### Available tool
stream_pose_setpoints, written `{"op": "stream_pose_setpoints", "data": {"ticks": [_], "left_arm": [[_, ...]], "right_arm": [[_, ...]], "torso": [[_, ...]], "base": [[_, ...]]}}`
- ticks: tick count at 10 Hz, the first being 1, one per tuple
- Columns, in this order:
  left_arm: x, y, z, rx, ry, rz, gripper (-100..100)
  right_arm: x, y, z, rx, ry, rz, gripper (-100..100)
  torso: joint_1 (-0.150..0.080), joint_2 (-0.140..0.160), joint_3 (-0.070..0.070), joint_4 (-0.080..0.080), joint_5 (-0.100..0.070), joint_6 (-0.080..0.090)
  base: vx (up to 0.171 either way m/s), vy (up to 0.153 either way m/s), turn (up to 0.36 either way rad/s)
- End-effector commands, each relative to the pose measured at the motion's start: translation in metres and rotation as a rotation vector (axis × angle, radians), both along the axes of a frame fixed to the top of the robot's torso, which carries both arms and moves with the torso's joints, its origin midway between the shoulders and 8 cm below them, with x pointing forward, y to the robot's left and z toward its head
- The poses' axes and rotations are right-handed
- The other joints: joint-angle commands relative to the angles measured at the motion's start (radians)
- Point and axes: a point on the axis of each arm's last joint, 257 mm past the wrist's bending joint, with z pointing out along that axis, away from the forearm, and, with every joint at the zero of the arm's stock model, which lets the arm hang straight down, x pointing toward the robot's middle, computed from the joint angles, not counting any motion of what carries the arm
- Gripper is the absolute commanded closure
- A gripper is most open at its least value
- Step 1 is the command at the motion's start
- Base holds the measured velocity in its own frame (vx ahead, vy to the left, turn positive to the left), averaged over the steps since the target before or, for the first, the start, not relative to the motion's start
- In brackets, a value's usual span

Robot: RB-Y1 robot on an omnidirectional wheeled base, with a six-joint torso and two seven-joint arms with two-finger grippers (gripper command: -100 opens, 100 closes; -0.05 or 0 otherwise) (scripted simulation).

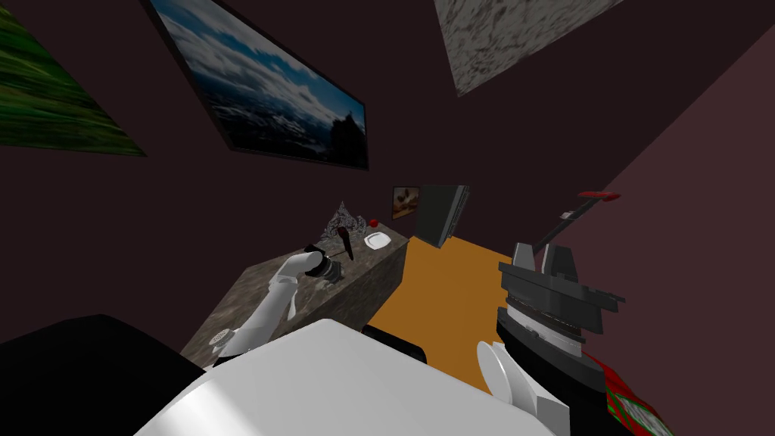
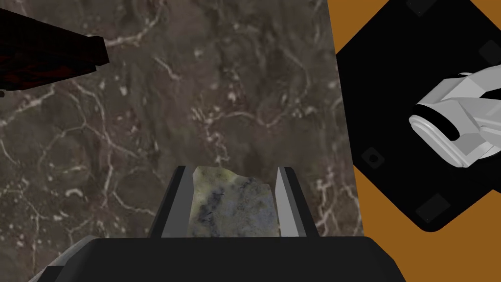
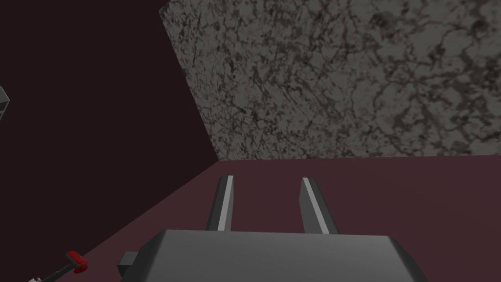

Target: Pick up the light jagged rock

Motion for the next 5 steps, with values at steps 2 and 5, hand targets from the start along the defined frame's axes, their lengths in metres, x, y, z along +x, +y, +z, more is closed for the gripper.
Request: {"op": "stream_pose_setpoints", "data": {"ticks": [2, 5], "left_arm": [[-0.004, 0.0, 0.009, -0.001, 0.002, -0.003, 100], [-0.004, 0.0, 0.01, 0.0, 0.0, -0.004, 0]], "right_arm": [[0.0, 0.0, 0.0, 0.0, 0.0, 0.0, 0], [0.0, 0.0, 0.0, 0.0, 0.0, 0.0, 0]], "torso": [[0.0, 0.0, 0.0, 0.0, 0.0, 0.0], [0.001, 0.0, 0.0, 0.0, 0.001, 0.0]], "base": [[0.001, 0.006, 0.016], [0.001, 0.01, 0.012]]}}
